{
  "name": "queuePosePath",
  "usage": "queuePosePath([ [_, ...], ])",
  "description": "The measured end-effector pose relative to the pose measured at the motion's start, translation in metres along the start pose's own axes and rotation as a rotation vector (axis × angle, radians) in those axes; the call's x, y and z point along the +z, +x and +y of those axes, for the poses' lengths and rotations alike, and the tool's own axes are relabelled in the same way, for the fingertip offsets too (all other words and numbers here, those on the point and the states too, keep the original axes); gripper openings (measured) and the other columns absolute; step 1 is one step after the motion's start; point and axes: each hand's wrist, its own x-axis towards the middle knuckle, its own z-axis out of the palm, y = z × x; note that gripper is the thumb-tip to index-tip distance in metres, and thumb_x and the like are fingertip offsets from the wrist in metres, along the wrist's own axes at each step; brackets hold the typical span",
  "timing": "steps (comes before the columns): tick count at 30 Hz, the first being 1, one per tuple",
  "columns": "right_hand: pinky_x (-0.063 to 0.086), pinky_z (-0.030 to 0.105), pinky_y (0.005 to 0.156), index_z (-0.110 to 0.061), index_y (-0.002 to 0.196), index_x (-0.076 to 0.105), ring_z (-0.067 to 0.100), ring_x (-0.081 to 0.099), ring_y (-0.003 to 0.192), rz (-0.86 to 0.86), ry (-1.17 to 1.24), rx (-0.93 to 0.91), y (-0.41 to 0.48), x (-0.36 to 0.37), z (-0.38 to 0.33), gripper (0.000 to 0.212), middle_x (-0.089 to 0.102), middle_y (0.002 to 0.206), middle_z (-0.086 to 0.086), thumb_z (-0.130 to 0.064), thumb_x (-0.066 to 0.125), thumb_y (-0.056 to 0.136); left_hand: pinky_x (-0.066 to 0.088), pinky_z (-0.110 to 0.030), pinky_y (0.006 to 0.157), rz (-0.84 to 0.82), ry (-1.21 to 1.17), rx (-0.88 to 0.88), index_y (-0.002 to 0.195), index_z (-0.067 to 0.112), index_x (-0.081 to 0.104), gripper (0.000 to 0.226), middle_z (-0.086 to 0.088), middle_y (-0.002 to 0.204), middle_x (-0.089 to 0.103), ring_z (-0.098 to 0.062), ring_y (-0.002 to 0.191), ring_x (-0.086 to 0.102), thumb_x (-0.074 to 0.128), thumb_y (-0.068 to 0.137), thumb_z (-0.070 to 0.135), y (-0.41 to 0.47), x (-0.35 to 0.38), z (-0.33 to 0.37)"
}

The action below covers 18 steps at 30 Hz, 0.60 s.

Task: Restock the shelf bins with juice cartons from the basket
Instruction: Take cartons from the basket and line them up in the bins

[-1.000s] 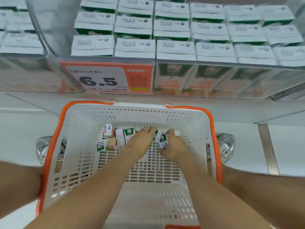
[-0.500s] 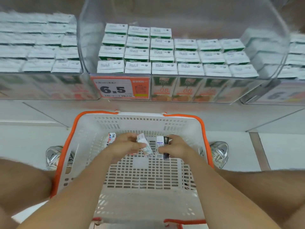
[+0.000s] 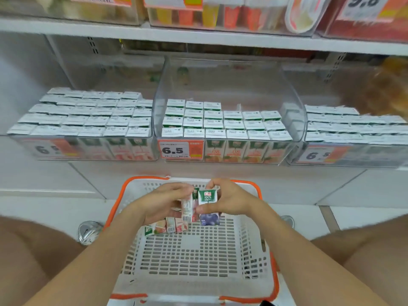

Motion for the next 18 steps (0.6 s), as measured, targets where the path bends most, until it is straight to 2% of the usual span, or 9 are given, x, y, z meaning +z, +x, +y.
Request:
queuePosePath([
  [2, 0.057, 0.036, 0.072, -0.020, 0.107, 0.057, 0.012, 0.070, 0.077, -0.004, -0.081, -0.040, -0.011, -0.009, -0.021, 0.062, 0.077, 0.095, 0.002, -0.047, 0.097, 0.068, 0.055, -0.051, 0.094, 0.022, 0.046, 0.040, 0.126, 0.014, 0.072, 0.047, -0.020, 0.122, 0.068, -0.033, 0.102, 0.066, 0.080, 0.091, 0.043, -0.010, 0.007, 0.011],
  [5, 0.051, 0.029, 0.070, -0.019, 0.108, 0.059, 0.008, 0.065, 0.074, -0.055, -0.233, -0.048, -0.030, -0.029, -0.052, 0.057, 0.070, 0.088, -0.006, -0.047, 0.094, 0.073, 0.049, -0.063, 0.104, -0.011, 0.062, 0.062, 0.128, 0.001, 0.068, 0.046, -0.025, 0.116, 0.070, -0.039, 0.104, 0.067, 0.075, 0.096, 0.034, -0.022, 0.016, 0.025],
  [7, 0.046, 0.024, 0.062, -0.017, 0.106, 0.065, 0.003, 0.061, 0.065, -0.041, -0.323, -0.104, -0.045, -0.041, -0.069, 0.049, 0.068, 0.076, -0.011, -0.048, 0.090, 0.078, 0.054, -0.059, 0.095, -0.034, 0.115, 0.097, 0.127, -0.003, 0.067, 0.040, -0.028, 0.112, 0.070, -0.035, 0.099, 0.067, 0.065, 0.102, 0.028, -0.031, 0.023, 0.035],
  [9, 0.045, 0.026, 0.060, -0.020, 0.103, 0.069, 0.003, 0.060, 0.061, 0.041, -0.344, -0.197, -0.059, -0.052, -0.081, 0.040, 0.069, 0.073, -0.008, -0.049, 0.087, 0.082, 0.058, -0.046, 0.086, -0.029, 0.188, 0.153, 0.126, -0.002, 0.068, 0.033, -0.030, 0.114, 0.071, -0.029, 0.096, 0.067, 0.052, 0.108, 0.019, -0.039, 0.031, 0.047],
  [11, 0.054, 0.034, 0.068, -0.028, 0.103, 0.070, 0.008, 0.068, 0.072, 0.138, -0.304, -0.270, -0.070, -0.059, -0.090, 0.030, 0.074, 0.083, -0.007, -0.051, 0.081, 0.086, 0.056, -0.049, 0.089, 0.009, 0.255, 0.230, 0.123, -0.009, 0.064, 0.033, -0.028, 0.110, 0.070, -0.026, 0.096, 0.065, 0.046, 0.109, 0.014, -0.044, 0.040, 0.058],
  [13, 0.056, 0.041, 0.074, -0.031, 0.103, 0.068, 0.014, 0.069, 0.079, 0.245, -0.281, -0.319, -0.078, -0.066, -0.097, 0.028, 0.074, 0.088, -0.005, -0.053, 0.076, 0.088, 0.059, -0.050, 0.088, 0.066, 0.313, 0.318, 0.122, -0.010, 0.062, 0.032, -0.026, 0.105, 0.070, -0.023, 0.092, 0.066, 0.041, 0.110, 0.011, -0.047, 0.051, 0.071],
  [15, 0.053, 0.033, 0.069, -0.029, 0.102, 0.065, 0.006, 0.064, 0.073, 0.364, -0.269, -0.339, -0.087, -0.073, -0.107, 0.026, 0.072, 0.084, -0.007, -0.048, 0.077, 0.088, 0.060, -0.042, 0.084, 0.128, 0.332, 0.410, 0.120, 0.005, 0.072, 0.035, -0.021, 0.108, 0.075, -0.024, 0.091, 0.071, 0.039, 0.110, 0.009, -0.052, 0.066, 0.086],
  [18, 0.042, 0.017, 0.059, -0.025, 0.098, 0.066, -0.001, 0.061, 0.068, 0.558, -0.262, -0.348, -0.101, -0.089, -0.121, 0.024, 0.069, 0.078, -0.010, -0.044, 0.077, 0.088, 0.060, -0.045, 0.091, 0.172, 0.337, 0.540, 0.116, 0.014, 0.075, 0.036, -0.015, 0.107, 0.078, -0.032, 0.098, 0.074, 0.041, 0.109, 0.007, -0.057, 0.091, 0.113],
])
